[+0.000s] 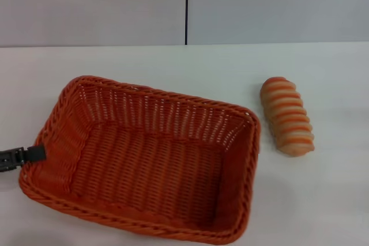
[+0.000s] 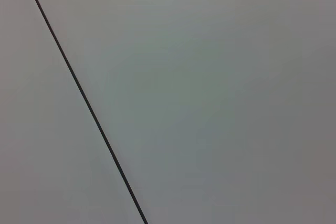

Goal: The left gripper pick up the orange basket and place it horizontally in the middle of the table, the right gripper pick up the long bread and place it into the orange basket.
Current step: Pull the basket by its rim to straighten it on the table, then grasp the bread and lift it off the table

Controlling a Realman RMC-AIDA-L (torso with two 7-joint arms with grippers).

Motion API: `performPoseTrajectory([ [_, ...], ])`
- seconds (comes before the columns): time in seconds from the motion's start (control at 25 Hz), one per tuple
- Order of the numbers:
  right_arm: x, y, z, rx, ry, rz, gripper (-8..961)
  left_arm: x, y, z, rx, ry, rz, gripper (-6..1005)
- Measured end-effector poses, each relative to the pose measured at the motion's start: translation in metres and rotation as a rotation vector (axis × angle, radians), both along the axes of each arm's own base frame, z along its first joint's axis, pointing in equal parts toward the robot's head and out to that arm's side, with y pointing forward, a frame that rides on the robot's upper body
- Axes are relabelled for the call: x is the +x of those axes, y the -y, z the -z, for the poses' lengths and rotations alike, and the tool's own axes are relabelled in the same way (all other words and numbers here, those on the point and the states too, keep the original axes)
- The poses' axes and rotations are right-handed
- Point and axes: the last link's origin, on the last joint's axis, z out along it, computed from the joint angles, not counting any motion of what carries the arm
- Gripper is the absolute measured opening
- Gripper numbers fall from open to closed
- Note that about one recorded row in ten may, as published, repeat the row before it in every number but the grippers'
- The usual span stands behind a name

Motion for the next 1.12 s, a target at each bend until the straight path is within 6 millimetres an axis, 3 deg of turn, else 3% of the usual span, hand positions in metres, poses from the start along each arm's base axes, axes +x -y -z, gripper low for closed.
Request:
performPoseTrajectory([
  [0.28,0.0,-0.006,-0.003,-0.026,-0.007,-0.014,516,0.011,-0.002,0.004,-0.103,0.065,0.104,794],
  [0.56,-0.007,-0.024,-0.027,-0.218,-0.015,-0.141,517,0.006,-0.007,0.004,-0.123,0.022,0.129,794],
  [0.8,-0.026,-0.053,-0.062,-0.613,-0.011,-0.244,518,-0.002,-0.019,-0.025,0.15,-0.078,0.272,793],
  [0.84,-0.039,-0.062,-0.073,-0.773,0.031,-0.262,518,0.001,-0.022,-0.028,0.239,-0.078,0.333,793],
  [0.88,-0.039,-0.062,-0.073,-0.773,0.031,-0.262,519,0.001,-0.022,-0.028,0.239,-0.078,0.333,793],
  [0.92,-0.055,-0.07,-0.082,-0.915,0.09,-0.266,519,0.006,-0.026,-0.027,0.311,-0.07,0.39,793],
  [0.96,-0.055,-0.07,-0.082,-0.915,0.09,-0.266,519,0.006,-0.026,-0.027,0.311,-0.07,0.39,793],
  [1.12,-0.094,-0.098,-0.086,-1.262,0.28,-0.195,519,0.015,-0.034,-0.023,0.459,-0.047,0.482,793],
])
